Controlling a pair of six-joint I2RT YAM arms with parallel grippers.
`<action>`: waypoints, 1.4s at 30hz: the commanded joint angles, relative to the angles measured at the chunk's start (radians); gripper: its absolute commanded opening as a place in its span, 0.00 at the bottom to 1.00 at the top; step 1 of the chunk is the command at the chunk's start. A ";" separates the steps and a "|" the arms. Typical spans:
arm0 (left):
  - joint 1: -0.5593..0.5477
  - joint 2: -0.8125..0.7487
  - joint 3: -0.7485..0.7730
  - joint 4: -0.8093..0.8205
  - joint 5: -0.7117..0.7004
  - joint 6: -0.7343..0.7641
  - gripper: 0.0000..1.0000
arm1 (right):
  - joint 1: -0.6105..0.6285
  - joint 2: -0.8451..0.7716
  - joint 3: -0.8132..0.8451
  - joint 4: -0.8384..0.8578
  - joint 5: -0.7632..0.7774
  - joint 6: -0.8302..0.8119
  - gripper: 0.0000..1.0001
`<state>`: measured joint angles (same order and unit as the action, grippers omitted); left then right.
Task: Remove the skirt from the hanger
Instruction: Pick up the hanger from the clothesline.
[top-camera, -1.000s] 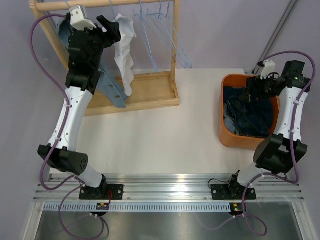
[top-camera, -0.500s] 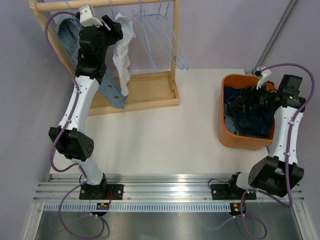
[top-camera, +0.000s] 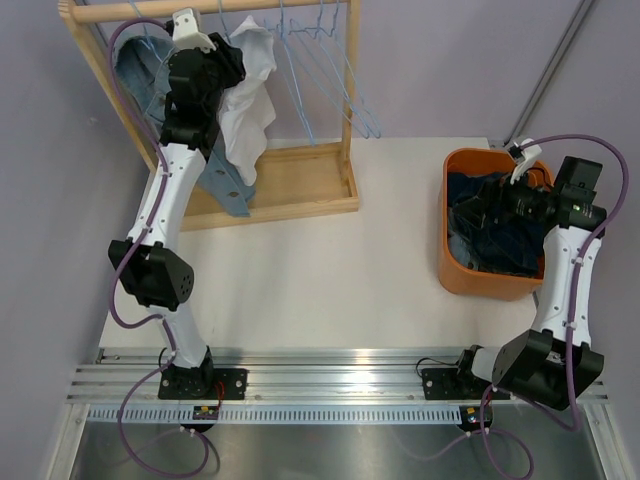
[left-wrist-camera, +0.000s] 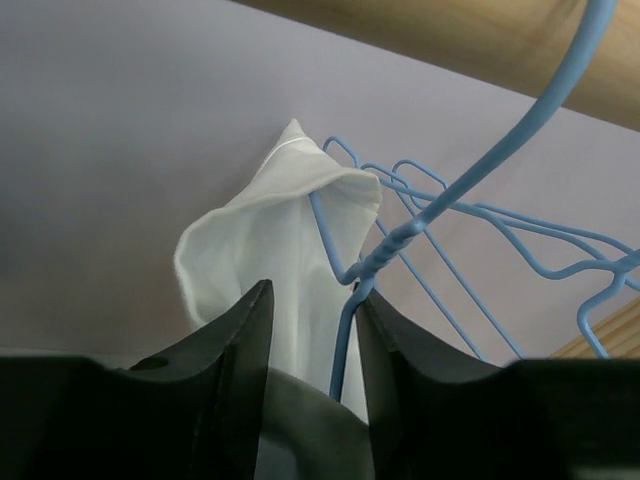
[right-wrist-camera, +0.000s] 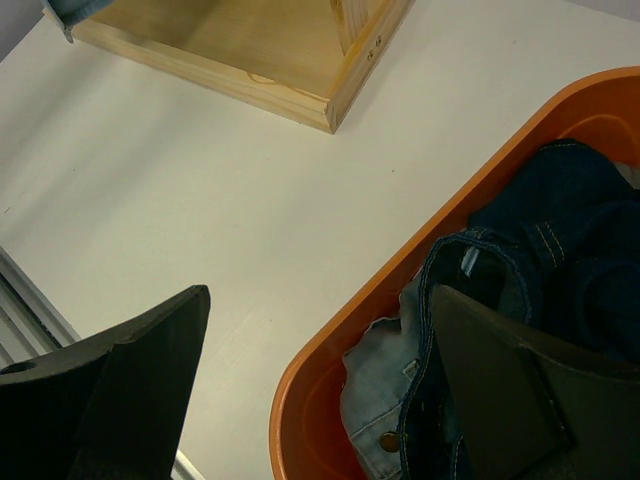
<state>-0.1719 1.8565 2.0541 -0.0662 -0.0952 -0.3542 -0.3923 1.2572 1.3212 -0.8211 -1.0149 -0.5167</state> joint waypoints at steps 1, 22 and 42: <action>0.006 -0.003 0.049 0.042 0.026 0.046 0.33 | 0.006 -0.051 -0.002 0.050 -0.045 0.033 0.99; 0.006 -0.232 -0.047 0.112 0.066 0.184 0.00 | 0.013 -0.199 -0.145 0.243 -0.174 0.147 0.99; -0.008 -0.778 -0.736 -0.006 0.241 0.166 0.00 | 0.497 -0.125 -0.024 0.043 0.070 0.090 0.86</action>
<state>-0.1722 1.1965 1.3830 -0.1047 0.0738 -0.1818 -0.0128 1.1084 1.2476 -0.7177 -1.0283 -0.4049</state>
